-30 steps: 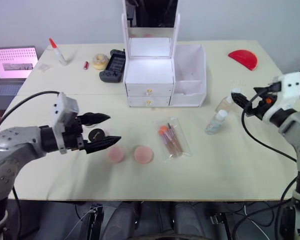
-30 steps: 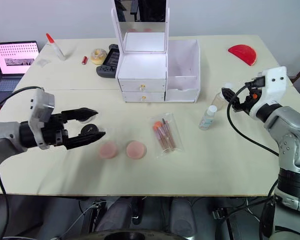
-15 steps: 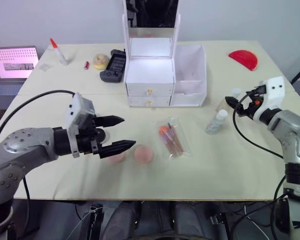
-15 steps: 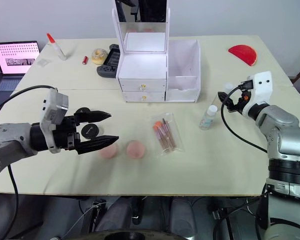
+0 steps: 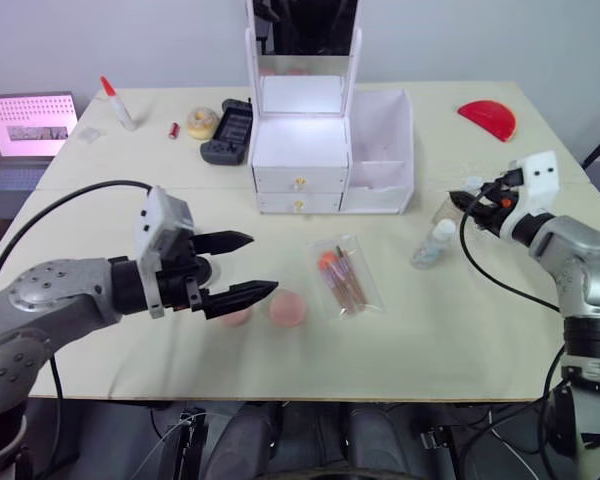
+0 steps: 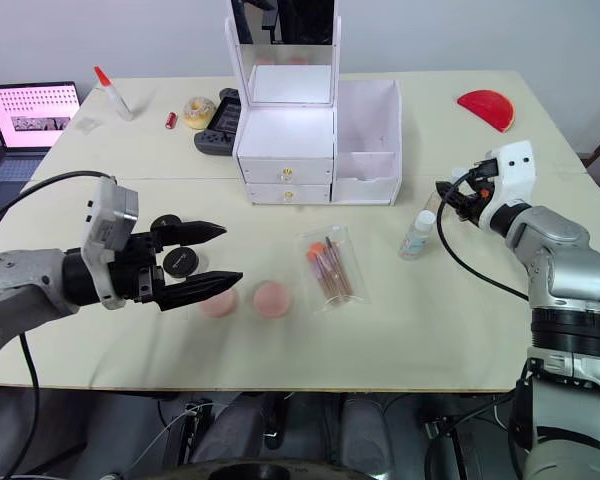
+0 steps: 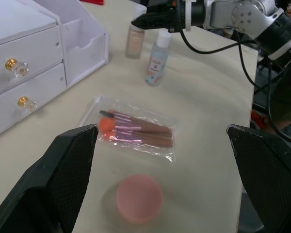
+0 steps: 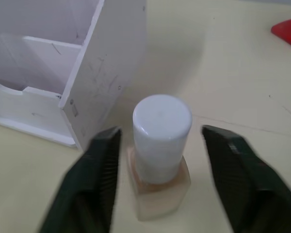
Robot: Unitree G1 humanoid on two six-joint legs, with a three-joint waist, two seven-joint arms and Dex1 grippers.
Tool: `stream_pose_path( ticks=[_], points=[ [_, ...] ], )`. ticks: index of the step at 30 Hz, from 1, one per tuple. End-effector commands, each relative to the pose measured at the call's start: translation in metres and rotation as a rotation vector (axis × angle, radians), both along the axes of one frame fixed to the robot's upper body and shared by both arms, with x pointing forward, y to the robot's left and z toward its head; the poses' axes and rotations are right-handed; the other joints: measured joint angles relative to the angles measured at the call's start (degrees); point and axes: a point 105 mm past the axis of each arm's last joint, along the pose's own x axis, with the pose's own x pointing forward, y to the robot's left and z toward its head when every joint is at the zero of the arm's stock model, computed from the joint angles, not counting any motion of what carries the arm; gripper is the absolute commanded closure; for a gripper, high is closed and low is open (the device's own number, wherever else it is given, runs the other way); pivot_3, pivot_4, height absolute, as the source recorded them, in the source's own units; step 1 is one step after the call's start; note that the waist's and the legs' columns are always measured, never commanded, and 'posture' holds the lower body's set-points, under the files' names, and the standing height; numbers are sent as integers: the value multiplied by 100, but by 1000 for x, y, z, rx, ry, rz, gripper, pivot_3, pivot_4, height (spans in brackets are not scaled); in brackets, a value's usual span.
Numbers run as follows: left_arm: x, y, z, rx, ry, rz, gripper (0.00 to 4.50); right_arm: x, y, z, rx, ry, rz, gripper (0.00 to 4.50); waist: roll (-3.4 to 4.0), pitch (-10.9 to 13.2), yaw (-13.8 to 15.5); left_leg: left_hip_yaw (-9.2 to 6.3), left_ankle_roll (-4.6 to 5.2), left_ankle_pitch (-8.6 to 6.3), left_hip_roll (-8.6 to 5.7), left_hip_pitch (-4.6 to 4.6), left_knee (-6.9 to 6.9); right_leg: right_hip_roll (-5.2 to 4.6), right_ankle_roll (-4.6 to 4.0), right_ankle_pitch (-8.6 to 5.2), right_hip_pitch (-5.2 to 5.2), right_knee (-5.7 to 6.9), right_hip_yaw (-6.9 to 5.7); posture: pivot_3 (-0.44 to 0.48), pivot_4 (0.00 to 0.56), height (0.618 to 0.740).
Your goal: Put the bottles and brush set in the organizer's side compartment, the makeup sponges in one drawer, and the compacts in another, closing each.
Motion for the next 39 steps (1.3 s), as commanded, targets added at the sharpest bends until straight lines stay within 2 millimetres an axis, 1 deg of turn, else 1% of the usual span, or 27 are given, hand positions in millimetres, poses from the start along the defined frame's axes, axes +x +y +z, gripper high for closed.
stream_pose_path(
  ticks=[1,6,9,13,14,18,20,24,29,37,39],
  points=[
    [-1,2,10,-6,-50,6,0,1,1,20,-10,-69,13,3734,0,0,6,0,0,0,0,0,0,0,0,0,0,0,0,0,150,738],
    [-1,2,9,-8,-40,7,0,-2,6,27,-11,-88,47,3788,0,0,1,0,0,0,0,0,-3,0,1,0,-1,-1,0,0,150,738],
    [0,3,8,-6,-37,9,0,-3,10,40,-28,-113,62,3788,0,0,2,0,0,0,0,0,-3,0,1,0,-2,-1,0,0,150,738],
    [3,7,7,-3,-37,29,0,2,22,73,-30,-168,114,3788,2,1,-15,6,0,0,0,0,-2,-1,-2,1,-5,-1,3,0,150,738],
    [4,8,7,-1,-39,34,0,3,24,79,-28,-174,123,3788,2,1,-16,9,0,0,1,0,-2,-1,-4,2,-7,0,4,0,150,738],
    [9,14,8,3,-50,60,0,7,51,116,16,-206,231,3788,1,2,-12,13,0,0,4,-1,-7,0,-5,3,-12,-1,4,0,150,738],
    [11,14,9,-9,-56,66,0,12,60,125,43,-204,254,3788,-2,3,-7,13,0,0,4,-4,-10,0,-4,3,-18,-2,4,0,150,738],
    [10,11,6,-17,-57,66,0,21,77,118,49,-166,286,3788,-11,1,8,11,0,-1,4,-7,-15,-1,-4,3,-16,-10,4,0,150,738],
    [8,13,10,-23,-68,78,0,28,88,104,42,-128,280,3788,-10,3,6,12,0,-1,1,-20,-15,-3,-3,5,-30,-10,5,0,150,738],
    [7,17,12,-13,-74,93,0,38,93,78,-36,-85,252,3788,-9,2,-17,12,-2,1,1,-28,-13,-1,-2,6,-47,1,5,0,150,738],
    [8,19,11,-7,-71,95,0,42,96,68,-48,-71,241,3788,-11,1,-18,14,-4,2,2,-27,-12,0,-2,6,-48,5,8,0,150,738]
  ],
)
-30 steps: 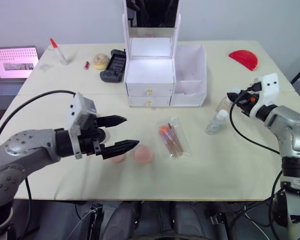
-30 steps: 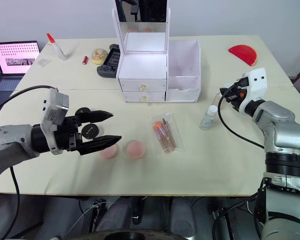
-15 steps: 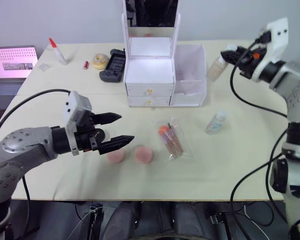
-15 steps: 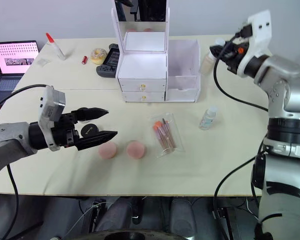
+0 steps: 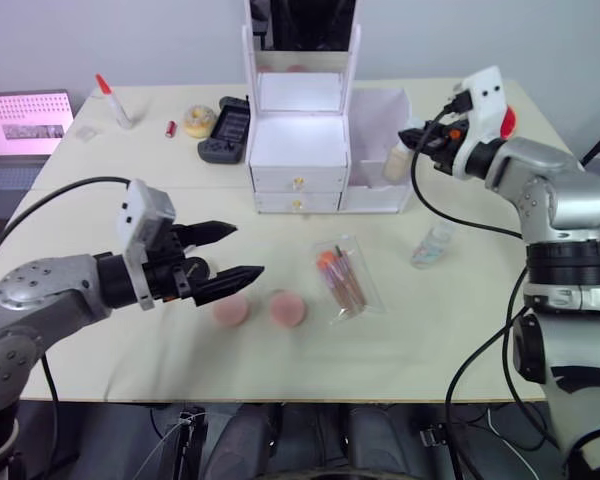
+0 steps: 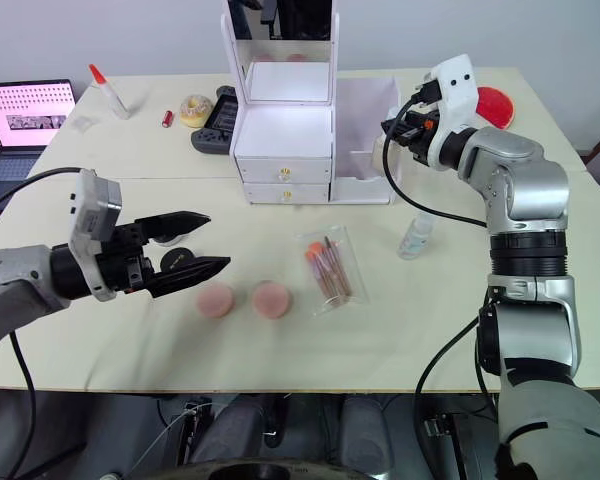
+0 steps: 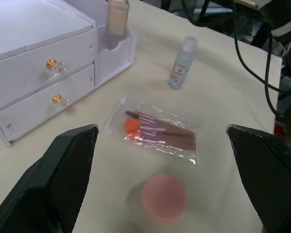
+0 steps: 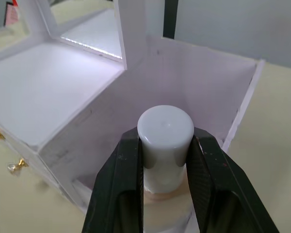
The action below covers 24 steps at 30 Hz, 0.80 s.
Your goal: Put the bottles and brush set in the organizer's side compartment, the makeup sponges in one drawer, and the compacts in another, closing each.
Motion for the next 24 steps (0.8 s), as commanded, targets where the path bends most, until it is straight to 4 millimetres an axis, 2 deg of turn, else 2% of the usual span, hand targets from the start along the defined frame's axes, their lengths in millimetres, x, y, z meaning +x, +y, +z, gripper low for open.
stream_pose_path(
  ticks=[1,9,15,19,24],
  points=[
    [-1,3,9,6,-43,0,0,5,5,-7,-33,-16,-20,3788,-1,0,-2,0,-2,1,1,2,0,1,-2,1,2,0,0,0,150,738],
    [1,4,12,11,-51,-3,0,10,7,-24,-36,-6,-58,3788,-6,-3,8,-1,-11,8,2,31,7,4,-11,7,36,0,0,0,150,738],
    [0,3,12,10,-51,-6,0,0,13,-2,-17,-75,3,3788,-6,-4,10,-4,-11,8,2,31,3,5,-11,7,34,-1,0,0,150,738],
    [0,3,12,13,-51,-9,0,2,6,5,-21,-84,10,3788,-6,-4,6,-3,-11,8,2,28,-7,4,-9,8,25,-1,0,0,150,738],
    [1,4,12,18,-54,-10,0,0,13,15,-11,-94,85,3788,-6,-3,6,-3,-11,8,2,26,-9,4,-9,8,24,-3,0,0,150,738]
  ],
)
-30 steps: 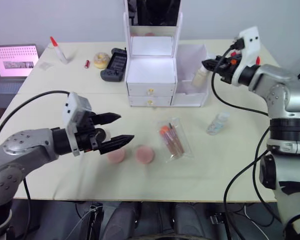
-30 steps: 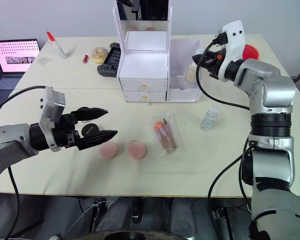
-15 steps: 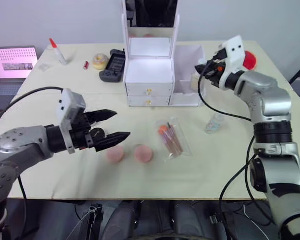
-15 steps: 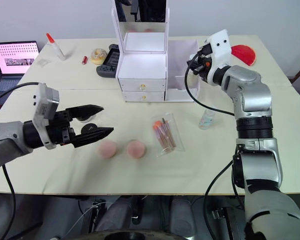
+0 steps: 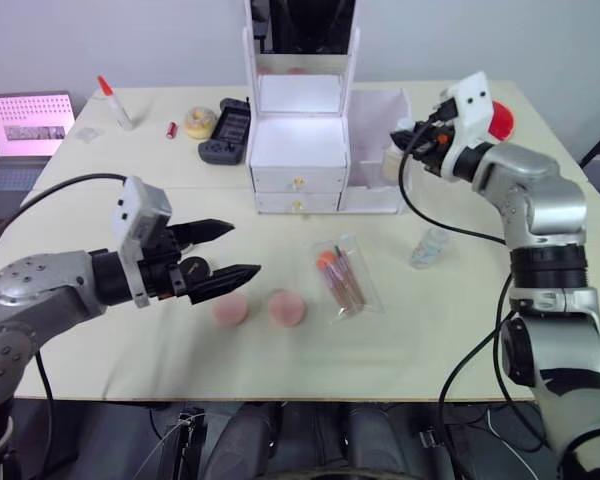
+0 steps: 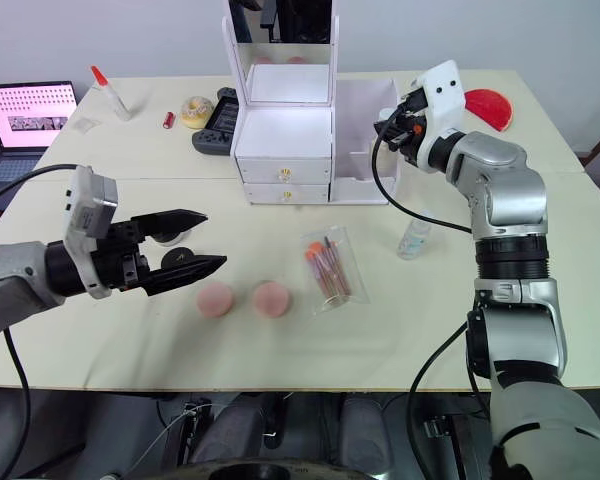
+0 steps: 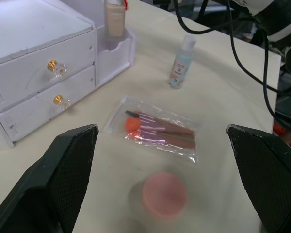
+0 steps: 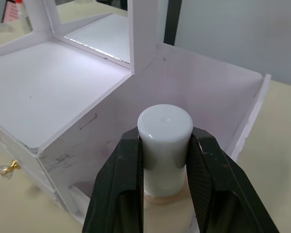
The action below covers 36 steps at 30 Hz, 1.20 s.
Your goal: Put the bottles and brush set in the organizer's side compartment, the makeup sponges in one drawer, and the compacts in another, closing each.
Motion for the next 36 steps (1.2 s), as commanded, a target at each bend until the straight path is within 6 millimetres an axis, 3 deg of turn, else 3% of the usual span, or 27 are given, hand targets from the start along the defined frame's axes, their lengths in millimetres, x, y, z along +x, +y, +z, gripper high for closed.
stream_pose_path(
  ticks=[1,4,12,27,36],
  points=[
    [-1,2,9,12,-55,0,0,-4,5,22,17,-60,58,3788,0,0,-7,0,0,0,0,0,0,0,0,0,0,0,0,0,150,738],
    [-3,1,8,14,-53,-3,0,-8,10,32,45,-97,90,3788,1,1,-11,0,0,0,0,0,-1,0,0,0,-2,0,0,0,150,738],
    [-4,3,9,17,-56,3,0,-9,11,37,-6,-140,97,3788,1,2,-5,0,0,0,0,-6,-1,-1,0,0,-7,0,0,0,150,738],
    [-4,3,9,32,-61,9,0,21,-1,-5,35,-58,-14,3788,3,4,-16,2,-2,1,0,-6,-3,0,0,1,-11,2,1,0,150,738],
    [-4,6,9,38,-60,20,0,15,3,-29,29,-20,4,3788,3,4,-14,1,-2,1,0,-6,-3,0,1,1,-12,4,1,0,150,738]
  ],
)
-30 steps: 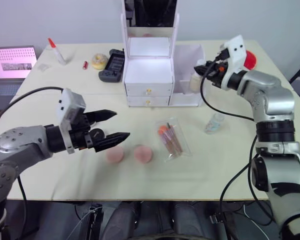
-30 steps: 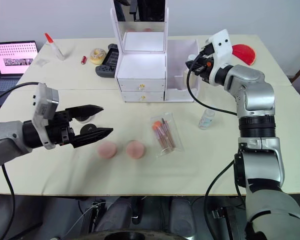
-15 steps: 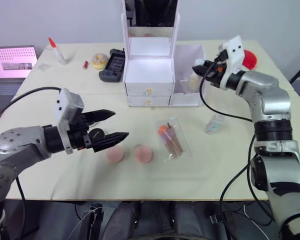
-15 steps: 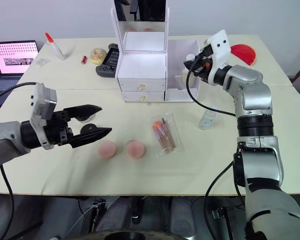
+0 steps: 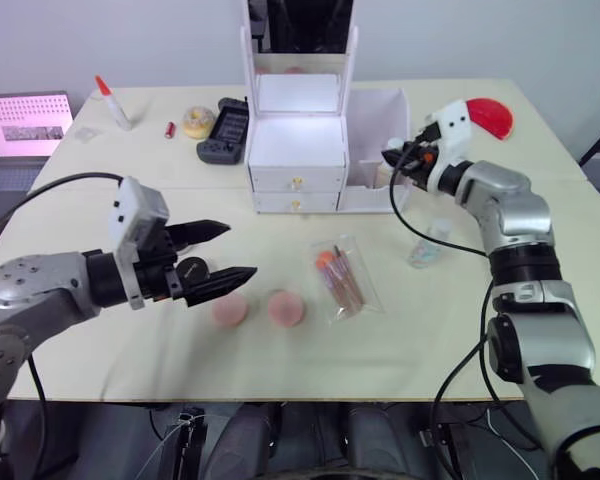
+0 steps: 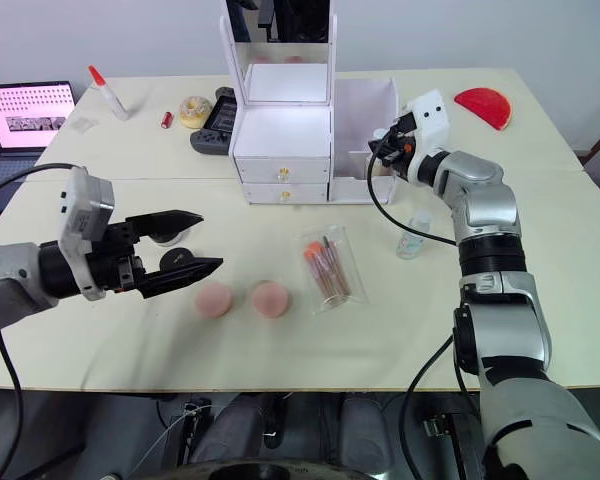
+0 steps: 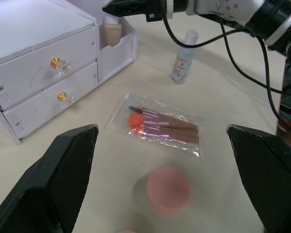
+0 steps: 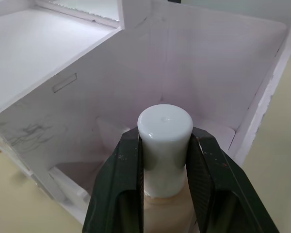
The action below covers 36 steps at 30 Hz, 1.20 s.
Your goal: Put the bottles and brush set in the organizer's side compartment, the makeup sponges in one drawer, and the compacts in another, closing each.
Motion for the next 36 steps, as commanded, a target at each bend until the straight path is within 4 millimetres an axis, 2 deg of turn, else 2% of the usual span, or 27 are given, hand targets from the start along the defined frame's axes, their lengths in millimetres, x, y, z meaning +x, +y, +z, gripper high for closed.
stream_pose_path(
  ticks=[1,8,9,11,15,16,19,22,24,26,28,30,32,35,36],
  points=[
    [-2,2,9,7,-46,7,0,-2,5,11,2,-57,14,3788,0,0,-6,0,0,0,0,0,0,0,0,0,0,0,0,0,150,738],
    [-1,2,9,9,-50,9,0,0,1,3,0,-46,-3,3788,0,0,-5,0,0,0,0,0,0,0,0,0,0,0,0,0,150,738],
    [-1,2,9,9,-50,8,0,0,0,5,3,-51,-6,2989,0,0,-3,0,0,0,0,0,0,0,0,0,1,0,0,0,150,738],
    [-1,2,9,9,-51,9,0,-2,0,11,5,-63,7,2305,0,0,-5,0,-1,1,0,0,1,0,0,0,2,1,0,0,150,738],
    [-1,2,10,11,-53,9,0,-8,0,32,27,-102,32,286,0,0,-5,0,-2,1,0,0,1,0,0,0,0,1,0,0,150,738],
    [-1,3,10,12,-54,9,0,-11,-2,41,35,-117,41,33,0,0,-1,0,-2,1,0,0,1,0,0,0,0,2,0,0,150,738],
    [-1,7,11,18,-58,15,0,-27,-5,72,64,-166,96,33,1,1,13,0,-2,1,0,-3,0,-1,0,0,-3,1,0,0,150,738],
    [1,17,11,42,-63,36,0,-43,-12,92,77,-182,133,33,1,1,17,0,-1,0,0,-5,-2,-1,0,0,-5,0,0,0,150,738],
    [4,31,14,54,-68,68,0,-58,-29,108,71,-193,136,33,1,1,22,0,-1,0,1,-5,-2,0,-1,-1,-5,0,0,0,150,738],
    [7,45,15,68,-73,101,0,-70,-46,113,45,-187,127,33,1,1,25,1,0,0,1,-7,-2,-2,-3,-2,-6,-3,0,0,150,738],
    [9,59,16,78,-76,127,0,-79,-64,106,-6,-161,109,33,-1,0,35,2,2,-2,1,-8,-2,-3,-6,-4,-5,-7,-1,0,150,738],
    [13,77,15,77,-79,175,0,-92,-84,90,-65,-114,95,33,-4,-1,43,2,6,-5,2,-8,-3,-4,-10,-6,1,-15,-3,0,150,738],
    [16,102,7,91,-67,252,0,-108,-104,65,-144,-37,85,33,-3,0,40,2,10,-7,2,-8,-3,-5,-17,-11,8,-27,-5,0,150,738],
    [17,128,-2,99,-61,331,0,-125,-122,44,-188,29,72,33,5,4,4,21,21,-13,3,-8,-5,-10,-14,-9,3,-33,-1,0,150,738],
    [19,142,-5,96,-69,387,0,-130,-131,34,-198,48,51,33,10,4,-5,33,21,-14,5,-9,-5,-10,-14,-9,-5,-33,8,0,150,738]
  ],
)
